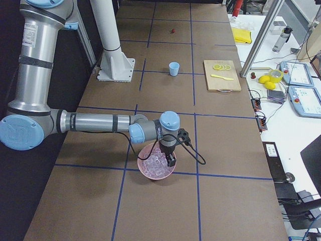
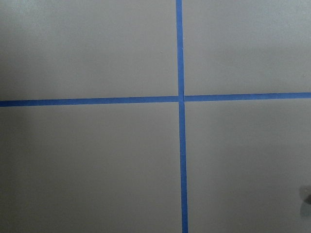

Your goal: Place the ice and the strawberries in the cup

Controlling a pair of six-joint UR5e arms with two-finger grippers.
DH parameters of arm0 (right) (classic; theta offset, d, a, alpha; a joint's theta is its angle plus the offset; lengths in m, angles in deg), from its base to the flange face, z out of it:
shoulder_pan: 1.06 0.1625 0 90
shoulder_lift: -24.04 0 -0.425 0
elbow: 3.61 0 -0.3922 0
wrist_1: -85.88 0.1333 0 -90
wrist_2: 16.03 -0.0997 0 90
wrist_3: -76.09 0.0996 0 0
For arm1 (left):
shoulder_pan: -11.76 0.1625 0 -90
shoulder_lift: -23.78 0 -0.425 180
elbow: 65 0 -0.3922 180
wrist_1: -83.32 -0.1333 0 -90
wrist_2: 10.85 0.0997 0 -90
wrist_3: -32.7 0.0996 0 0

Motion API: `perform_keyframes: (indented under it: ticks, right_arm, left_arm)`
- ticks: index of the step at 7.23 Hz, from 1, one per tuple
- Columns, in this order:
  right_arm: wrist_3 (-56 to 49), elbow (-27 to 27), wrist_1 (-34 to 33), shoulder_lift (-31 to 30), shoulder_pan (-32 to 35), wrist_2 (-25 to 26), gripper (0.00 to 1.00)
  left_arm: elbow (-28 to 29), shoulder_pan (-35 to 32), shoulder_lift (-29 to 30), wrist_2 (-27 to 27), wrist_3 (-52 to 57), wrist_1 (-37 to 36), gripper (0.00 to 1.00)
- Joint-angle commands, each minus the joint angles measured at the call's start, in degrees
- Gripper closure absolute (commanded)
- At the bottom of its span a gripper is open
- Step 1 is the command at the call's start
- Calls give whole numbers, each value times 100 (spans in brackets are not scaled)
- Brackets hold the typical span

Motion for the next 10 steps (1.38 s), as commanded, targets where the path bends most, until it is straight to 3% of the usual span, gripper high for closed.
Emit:
perform_keyframes:
  ticks: [1, 5, 10]
  right_arm:
    - [-30, -166, 3, 6, -55, 17, 18]
    - [-47, -212, 3, 23, -143, 17, 30]
    - [-56, -203, 3, -38, -134, 8, 30]
  left_arm:
    - [0, 0, 0, 0, 0, 0, 0]
    - [-9, 0, 26, 0, 0, 0, 0]
    - [-9, 0, 35, 0, 0, 0, 0]
